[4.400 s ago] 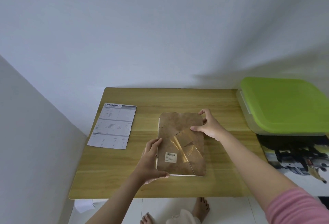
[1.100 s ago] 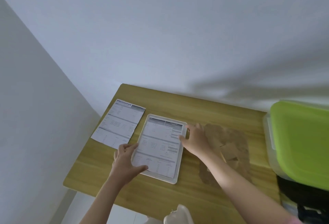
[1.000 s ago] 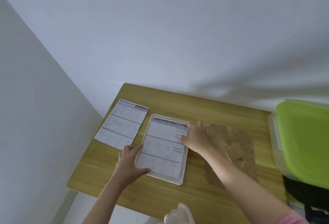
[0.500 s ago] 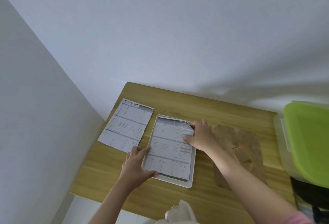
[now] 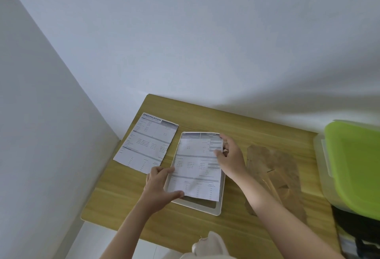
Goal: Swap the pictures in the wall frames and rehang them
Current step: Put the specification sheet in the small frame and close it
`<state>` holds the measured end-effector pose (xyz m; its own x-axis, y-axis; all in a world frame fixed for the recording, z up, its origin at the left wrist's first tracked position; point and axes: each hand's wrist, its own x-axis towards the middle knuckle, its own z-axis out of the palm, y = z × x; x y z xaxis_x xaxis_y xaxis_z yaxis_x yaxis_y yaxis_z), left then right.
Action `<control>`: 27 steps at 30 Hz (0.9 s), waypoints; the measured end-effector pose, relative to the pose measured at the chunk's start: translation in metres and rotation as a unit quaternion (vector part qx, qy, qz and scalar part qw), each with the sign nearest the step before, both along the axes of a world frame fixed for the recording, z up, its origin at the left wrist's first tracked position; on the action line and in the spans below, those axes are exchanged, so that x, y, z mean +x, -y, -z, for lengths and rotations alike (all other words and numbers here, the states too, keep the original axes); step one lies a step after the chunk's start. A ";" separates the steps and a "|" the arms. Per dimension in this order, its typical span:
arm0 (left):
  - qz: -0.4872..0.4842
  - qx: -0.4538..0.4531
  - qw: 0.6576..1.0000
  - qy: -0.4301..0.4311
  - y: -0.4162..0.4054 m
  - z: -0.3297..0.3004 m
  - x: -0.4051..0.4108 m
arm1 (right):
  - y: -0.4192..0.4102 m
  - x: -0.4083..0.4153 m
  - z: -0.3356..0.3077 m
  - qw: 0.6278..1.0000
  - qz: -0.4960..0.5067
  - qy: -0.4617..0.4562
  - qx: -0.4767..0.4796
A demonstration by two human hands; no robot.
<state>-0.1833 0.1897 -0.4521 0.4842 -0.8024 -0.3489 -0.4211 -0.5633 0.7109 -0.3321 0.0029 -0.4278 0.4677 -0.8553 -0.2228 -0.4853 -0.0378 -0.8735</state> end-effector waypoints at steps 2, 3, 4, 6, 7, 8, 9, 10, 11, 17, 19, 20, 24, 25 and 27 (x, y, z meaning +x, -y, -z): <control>-0.008 -0.016 1.000 -0.016 0.002 -0.004 -0.001 | -0.001 -0.002 -0.002 1.000 0.006 0.022 0.007; -0.012 -0.027 0.999 -0.020 0.004 -0.007 -0.001 | -0.001 -0.004 -0.003 0.999 0.012 0.033 0.008; -0.018 -0.039 0.999 -0.022 0.005 -0.009 -0.003 | -0.002 -0.006 -0.005 0.999 0.018 0.044 0.008; -0.037 -0.069 0.996 -0.031 0.008 -0.014 -0.008 | -0.002 -0.012 -0.010 0.997 0.031 0.064 0.005; -0.049 -0.087 0.994 -0.038 0.009 -0.018 -0.011 | -0.002 -0.015 -0.012 0.997 0.035 0.072 0.004; -0.059 -0.103 0.992 -0.046 0.011 -0.022 -0.014 | -0.002 -0.020 -0.014 0.996 0.037 0.076 0.002; -0.067 -0.118 0.989 -0.055 0.014 -0.025 -0.017 | -0.002 -0.025 -0.015 0.996 0.039 0.079 0.001; -0.071 -0.130 0.987 -0.063 0.015 -0.028 -0.020 | -0.002 -0.031 -0.016 0.996 0.044 0.084 0.001; -0.070 -0.140 0.985 -0.070 0.018 -0.031 -0.024 | -0.001 -0.038 -0.016 0.995 0.052 0.089 0.004; -0.033 -0.151 0.984 -0.088 0.031 -0.041 -0.073 | -0.001 -0.097 -0.016 0.989 0.120 0.087 -0.020; -0.023 -0.147 0.983 -0.108 0.033 -0.042 -0.100 | -0.004 -0.126 -0.014 0.987 0.142 0.075 -0.031; -0.019 -0.142 0.983 -0.115 0.033 -0.041 -0.114 | -0.005 -0.143 -0.012 0.985 0.153 0.073 -0.035; -0.005 -0.126 0.982 -0.141 0.031 -0.039 -0.181 | -0.012 -0.214 -0.002 0.983 0.174 0.057 -0.033; -0.004 -0.123 0.981 -0.147 0.030 -0.038 -0.199 | -0.014 -0.233 0.000 0.983 0.173 0.049 -0.035; -0.005 -0.114 0.981 -0.157 0.027 -0.037 -0.235 | -0.017 -0.270 0.007 0.984 0.168 0.024 -0.045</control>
<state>-0.4178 0.1631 -0.4152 0.3901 -0.8721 -0.2953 -0.1553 -0.3784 0.9125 -0.6022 0.0202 -0.4343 0.1632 -0.9789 -0.1228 -0.4414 0.0389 -0.8965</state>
